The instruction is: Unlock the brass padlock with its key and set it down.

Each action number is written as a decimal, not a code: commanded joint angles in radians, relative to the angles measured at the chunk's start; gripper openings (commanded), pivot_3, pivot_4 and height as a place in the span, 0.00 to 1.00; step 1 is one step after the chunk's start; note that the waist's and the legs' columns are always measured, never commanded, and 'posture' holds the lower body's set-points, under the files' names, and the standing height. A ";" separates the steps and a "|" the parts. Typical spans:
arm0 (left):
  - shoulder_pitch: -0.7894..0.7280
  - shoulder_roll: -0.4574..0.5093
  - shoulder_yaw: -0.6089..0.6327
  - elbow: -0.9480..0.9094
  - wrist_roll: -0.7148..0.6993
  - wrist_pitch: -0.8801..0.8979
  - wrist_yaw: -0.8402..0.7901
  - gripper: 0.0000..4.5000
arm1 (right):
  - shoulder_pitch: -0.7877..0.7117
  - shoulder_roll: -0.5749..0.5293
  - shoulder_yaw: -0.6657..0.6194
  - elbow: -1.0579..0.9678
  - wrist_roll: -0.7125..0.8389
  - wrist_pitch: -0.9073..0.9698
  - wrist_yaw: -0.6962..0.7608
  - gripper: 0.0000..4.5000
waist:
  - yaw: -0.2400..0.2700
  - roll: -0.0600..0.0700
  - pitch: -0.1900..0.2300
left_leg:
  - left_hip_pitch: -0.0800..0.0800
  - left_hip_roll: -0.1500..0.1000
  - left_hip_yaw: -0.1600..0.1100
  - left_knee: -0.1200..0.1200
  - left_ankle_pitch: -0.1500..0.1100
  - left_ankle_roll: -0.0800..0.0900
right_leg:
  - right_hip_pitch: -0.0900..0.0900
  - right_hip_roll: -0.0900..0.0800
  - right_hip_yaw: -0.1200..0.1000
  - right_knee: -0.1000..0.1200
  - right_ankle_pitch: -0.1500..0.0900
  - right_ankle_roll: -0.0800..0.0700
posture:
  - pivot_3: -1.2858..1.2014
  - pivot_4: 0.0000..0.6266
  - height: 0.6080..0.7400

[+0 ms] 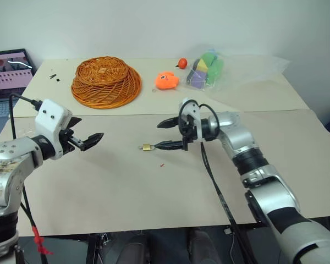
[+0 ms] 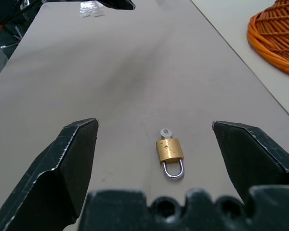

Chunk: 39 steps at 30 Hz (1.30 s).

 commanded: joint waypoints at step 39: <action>0.254 0.098 0.268 -0.227 -0.253 0.128 -0.106 1.00 | -0.173 0.262 -0.085 0.594 -0.312 -0.344 -0.290 0.99 | -0.024 0.002 0.001 | 0.009 0.016 0.001 -0.013 0.000 -0.017 | -0.001 0.016 0.000 0.002 -0.004 -0.014 | 0.52 0.24 0.99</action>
